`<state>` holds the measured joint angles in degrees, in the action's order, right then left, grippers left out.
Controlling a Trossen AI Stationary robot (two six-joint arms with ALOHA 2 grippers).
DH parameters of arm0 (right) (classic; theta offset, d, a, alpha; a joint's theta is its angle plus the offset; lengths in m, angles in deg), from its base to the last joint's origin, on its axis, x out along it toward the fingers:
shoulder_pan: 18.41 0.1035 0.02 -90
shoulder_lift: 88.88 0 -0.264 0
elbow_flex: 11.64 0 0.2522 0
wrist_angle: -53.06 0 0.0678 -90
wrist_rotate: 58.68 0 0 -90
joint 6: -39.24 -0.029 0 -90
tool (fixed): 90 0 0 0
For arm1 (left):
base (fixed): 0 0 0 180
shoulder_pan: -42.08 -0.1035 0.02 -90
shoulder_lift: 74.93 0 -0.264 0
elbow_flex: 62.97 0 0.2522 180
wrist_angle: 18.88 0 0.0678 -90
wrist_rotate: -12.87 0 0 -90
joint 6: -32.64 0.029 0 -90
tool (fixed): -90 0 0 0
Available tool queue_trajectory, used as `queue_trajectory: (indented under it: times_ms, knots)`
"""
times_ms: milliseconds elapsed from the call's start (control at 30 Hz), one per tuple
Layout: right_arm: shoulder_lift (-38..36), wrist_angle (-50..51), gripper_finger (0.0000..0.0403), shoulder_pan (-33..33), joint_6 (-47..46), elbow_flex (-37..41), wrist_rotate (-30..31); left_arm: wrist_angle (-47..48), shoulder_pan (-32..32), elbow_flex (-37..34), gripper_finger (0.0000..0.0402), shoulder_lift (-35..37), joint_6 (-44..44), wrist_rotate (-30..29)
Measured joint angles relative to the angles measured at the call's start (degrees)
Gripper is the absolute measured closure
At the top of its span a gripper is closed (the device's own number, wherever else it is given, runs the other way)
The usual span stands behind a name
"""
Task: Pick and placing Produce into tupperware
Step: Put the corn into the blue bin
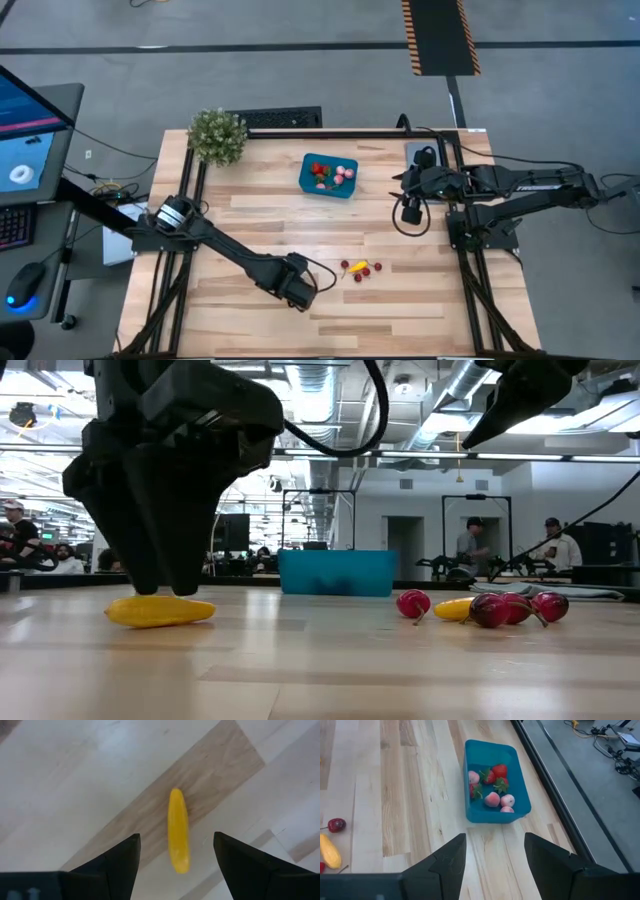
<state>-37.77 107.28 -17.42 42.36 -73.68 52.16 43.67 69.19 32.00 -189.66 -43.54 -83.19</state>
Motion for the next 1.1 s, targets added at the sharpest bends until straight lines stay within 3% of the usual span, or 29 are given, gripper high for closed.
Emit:
queue_trajectory:
  times_ms: [600,1100]
  knots:
    - [0.0,0.3,0.0178,0.0,0.3,0.0,0.0,-1.3,-0.2,0.1,0.0170,-3.0,0.9,4.4]
    - [0.0,0.2,0.0178,0.0,0.4,0.0,0.0,0.1,-1.0,0.1,0.0347,-3.1,0.8,5.4]
